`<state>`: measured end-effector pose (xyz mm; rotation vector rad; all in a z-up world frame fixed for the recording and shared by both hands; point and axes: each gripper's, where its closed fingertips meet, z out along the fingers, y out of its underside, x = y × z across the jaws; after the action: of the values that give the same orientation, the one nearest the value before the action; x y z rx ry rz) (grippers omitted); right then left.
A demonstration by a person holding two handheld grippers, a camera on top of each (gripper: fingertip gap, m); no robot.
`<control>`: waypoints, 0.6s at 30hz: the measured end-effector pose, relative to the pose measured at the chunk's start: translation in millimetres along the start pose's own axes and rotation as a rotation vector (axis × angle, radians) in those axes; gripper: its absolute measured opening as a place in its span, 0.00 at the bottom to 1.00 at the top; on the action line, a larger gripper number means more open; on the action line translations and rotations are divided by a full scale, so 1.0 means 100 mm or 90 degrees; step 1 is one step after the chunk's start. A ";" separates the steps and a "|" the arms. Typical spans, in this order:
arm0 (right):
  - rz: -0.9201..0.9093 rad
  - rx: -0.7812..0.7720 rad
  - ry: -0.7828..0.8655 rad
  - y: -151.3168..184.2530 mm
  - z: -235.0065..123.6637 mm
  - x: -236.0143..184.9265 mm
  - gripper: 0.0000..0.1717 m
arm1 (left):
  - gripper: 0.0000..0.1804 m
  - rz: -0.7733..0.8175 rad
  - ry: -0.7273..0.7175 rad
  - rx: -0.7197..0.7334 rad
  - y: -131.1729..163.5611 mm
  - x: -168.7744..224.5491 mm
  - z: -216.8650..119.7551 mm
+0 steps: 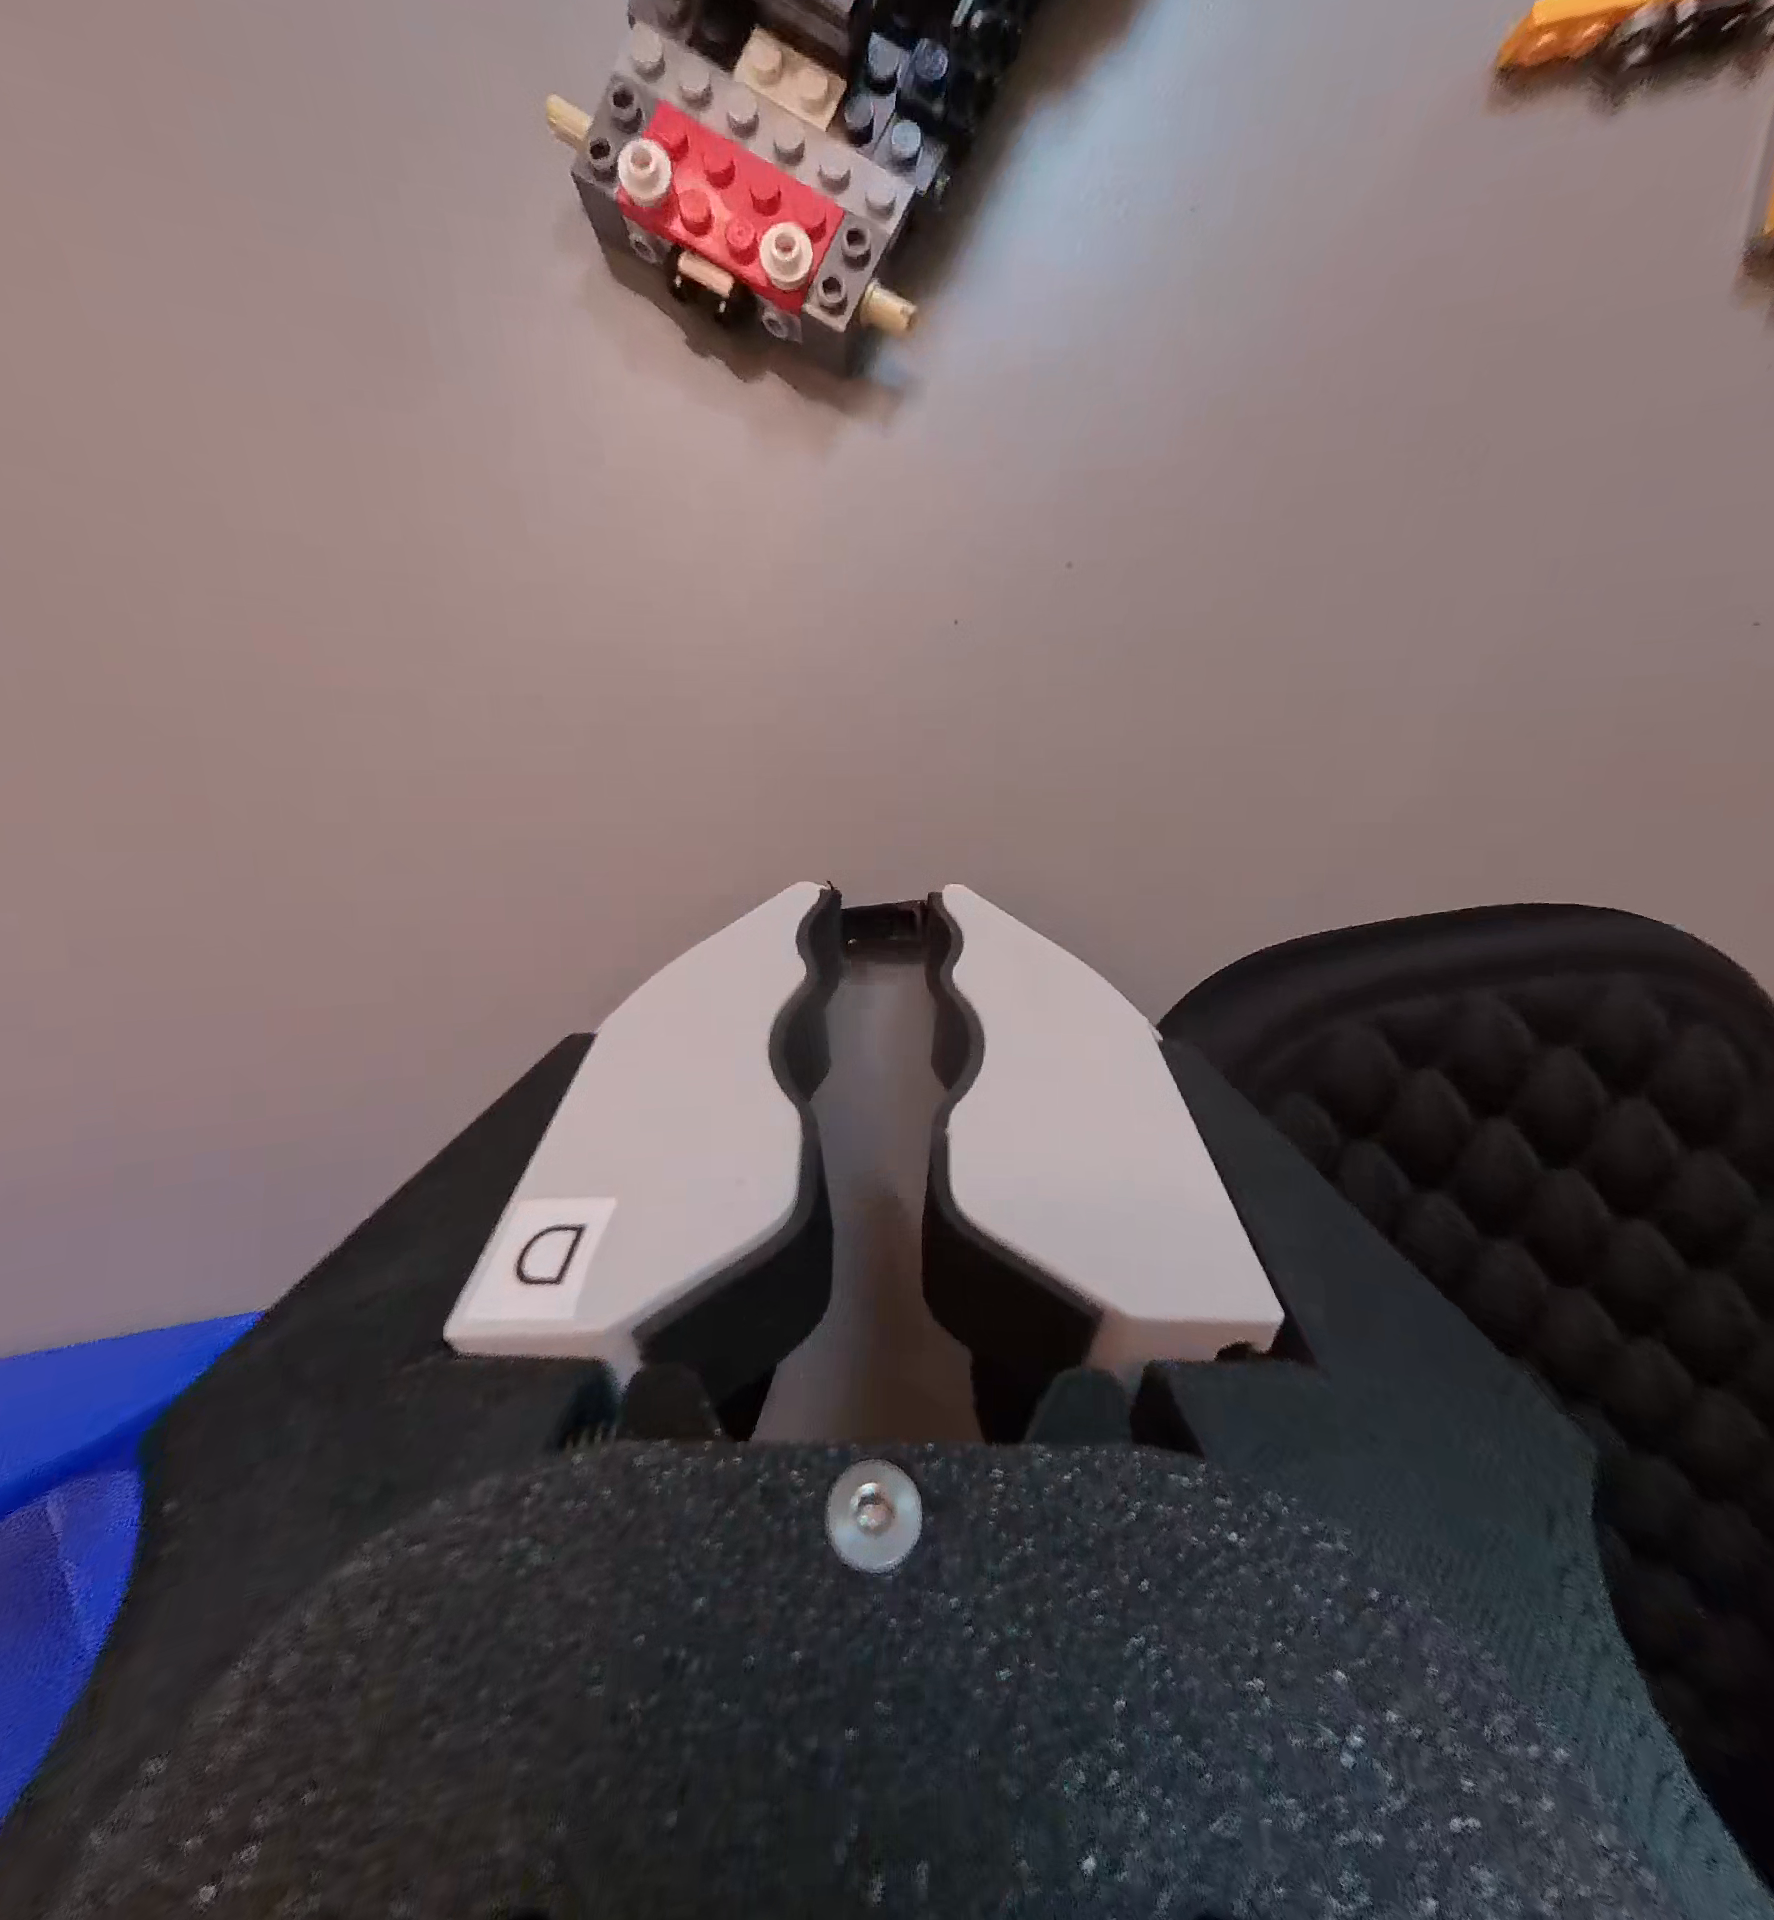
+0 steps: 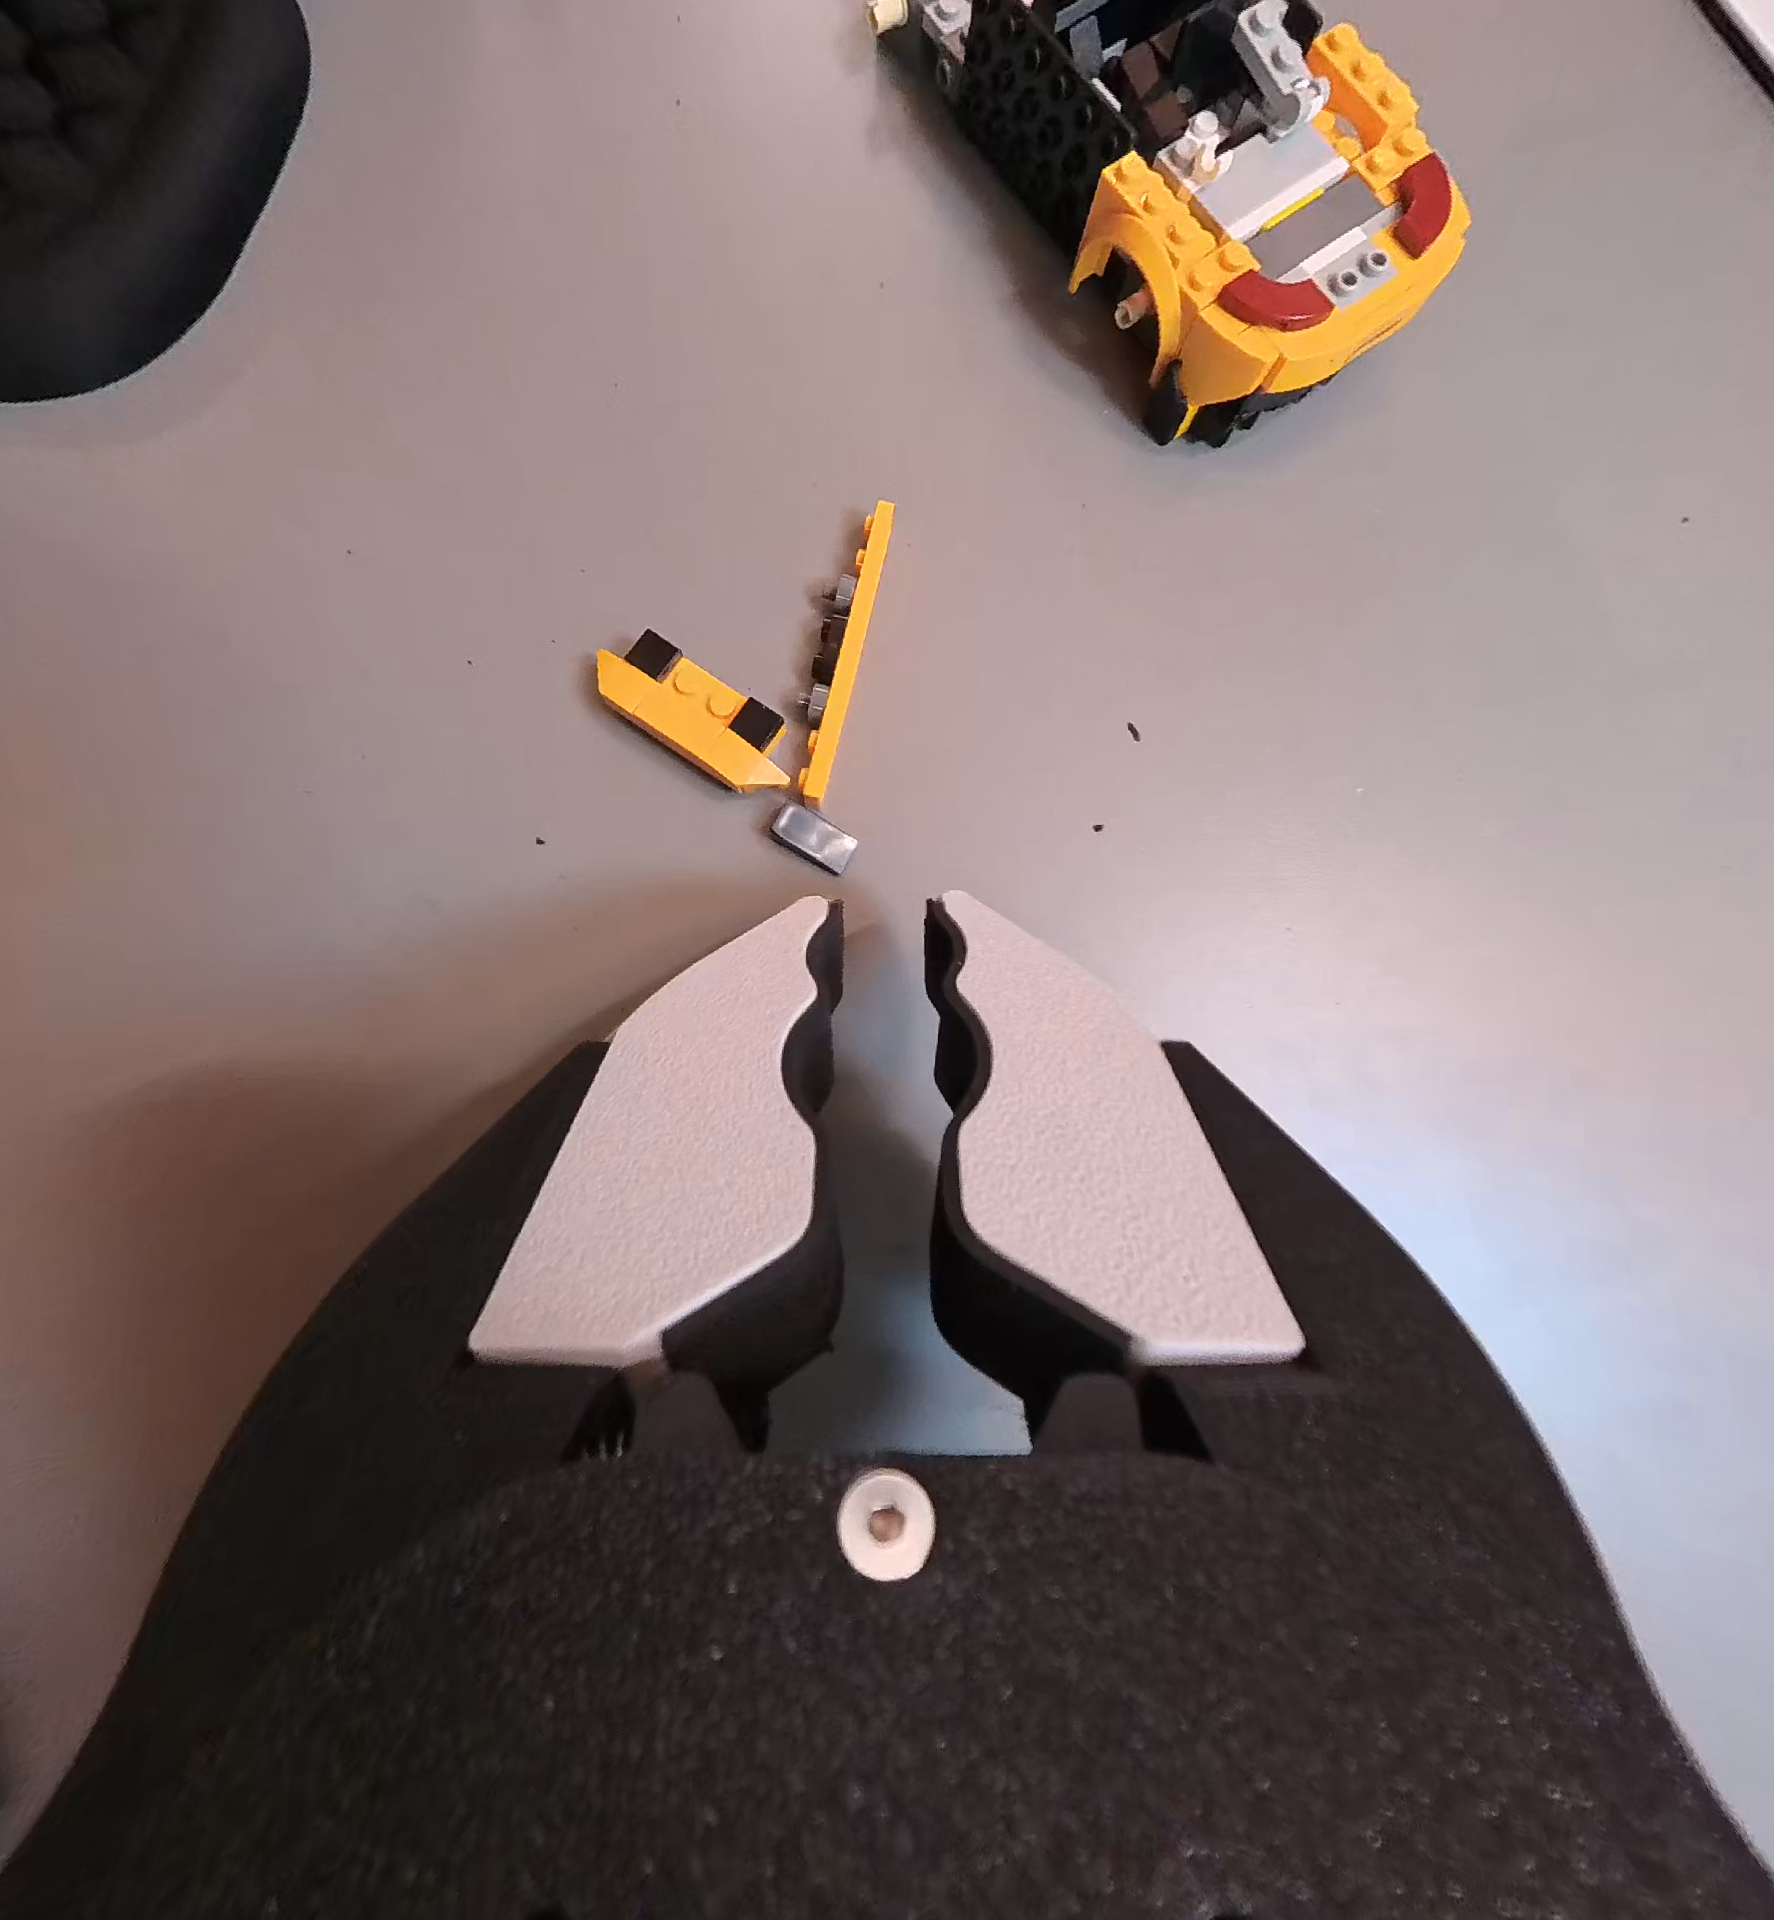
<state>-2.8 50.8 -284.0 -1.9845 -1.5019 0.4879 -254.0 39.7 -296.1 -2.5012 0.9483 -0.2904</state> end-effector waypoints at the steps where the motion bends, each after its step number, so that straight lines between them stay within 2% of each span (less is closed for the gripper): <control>1: 0.000 0.002 0.001 0.00 -0.01 0.01 0.08 | 0.08 -0.003 0.008 0.022 -0.04 0.02 -0.05; 3: 0.002 0.008 0.004 -0.01 -0.02 0.02 0.08 | 0.08 -0.011 -0.023 0.072 -0.11 -0.04 -0.30; 5: 0.005 0.013 0.005 -0.01 -0.04 0.04 0.08 | 0.08 -0.030 -0.112 0.121 -0.14 -0.26 -0.68; 7: 0.009 0.018 0.004 -0.02 -0.04 0.05 0.08 | 0.08 -0.072 -0.215 0.151 -0.07 -0.57 -1.04; 9: 0.012 0.023 0.001 -0.03 -0.04 0.05 0.08 | 0.09 -0.125 -0.278 0.149 0.10 -0.85 -1.24; 10: 0.013 0.024 0.001 -0.03 -0.04 0.05 0.08 | 0.08 -0.153 -0.304 0.139 0.20 -0.97 -1.28; 13: 0.012 0.023 0.004 -0.03 -0.04 0.05 0.08 | 0.19 -0.214 -0.318 0.095 0.47 -1.19 -1.19; 18: 0.014 0.026 0.010 -0.04 -0.06 0.07 0.08 | 0.33 -0.201 -0.273 0.091 0.50 -1.13 -0.98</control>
<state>0.1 56.3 -276.5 -1.9698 -1.4505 0.5068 -400.7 49.4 -237.8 -2.4314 0.3505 0.0818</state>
